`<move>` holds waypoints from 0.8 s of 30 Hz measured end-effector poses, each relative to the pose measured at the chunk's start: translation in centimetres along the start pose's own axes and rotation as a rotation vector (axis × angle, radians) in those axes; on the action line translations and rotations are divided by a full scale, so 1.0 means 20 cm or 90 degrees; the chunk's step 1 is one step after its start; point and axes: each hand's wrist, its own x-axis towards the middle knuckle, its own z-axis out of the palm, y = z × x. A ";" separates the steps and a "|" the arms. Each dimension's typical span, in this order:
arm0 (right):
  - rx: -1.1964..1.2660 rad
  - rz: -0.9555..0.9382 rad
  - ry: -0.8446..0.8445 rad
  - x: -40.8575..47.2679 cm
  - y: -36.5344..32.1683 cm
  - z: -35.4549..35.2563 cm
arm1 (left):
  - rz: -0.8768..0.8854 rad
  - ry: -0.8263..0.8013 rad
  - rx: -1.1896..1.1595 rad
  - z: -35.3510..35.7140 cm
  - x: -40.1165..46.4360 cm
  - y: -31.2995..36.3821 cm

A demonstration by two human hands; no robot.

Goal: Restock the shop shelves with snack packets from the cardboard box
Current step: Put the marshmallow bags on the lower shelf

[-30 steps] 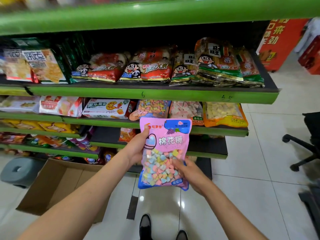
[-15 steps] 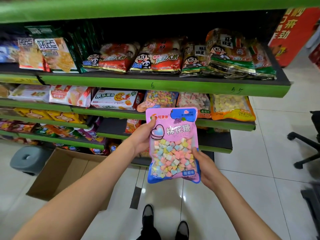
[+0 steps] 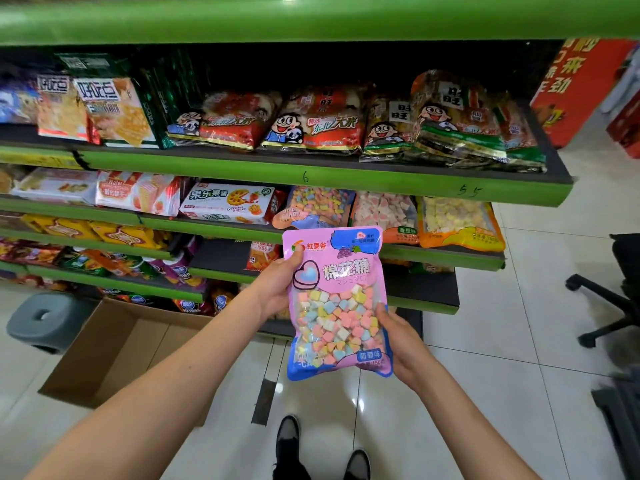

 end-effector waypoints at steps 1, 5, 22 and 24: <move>0.001 -0.002 -0.001 0.00 0.00 0.00 | 0.001 -0.001 -0.009 0.00 -0.01 0.01; 0.010 -0.005 0.003 0.00 -0.02 0.01 | -0.014 -0.024 -0.030 0.01 -0.03 0.02; 0.040 -0.053 0.107 0.22 -0.19 0.04 | -0.078 -0.049 0.101 0.00 -0.11 -0.10; 0.069 -0.050 0.125 0.22 -0.13 0.01 | -0.083 -0.054 0.143 -0.01 -0.09 -0.11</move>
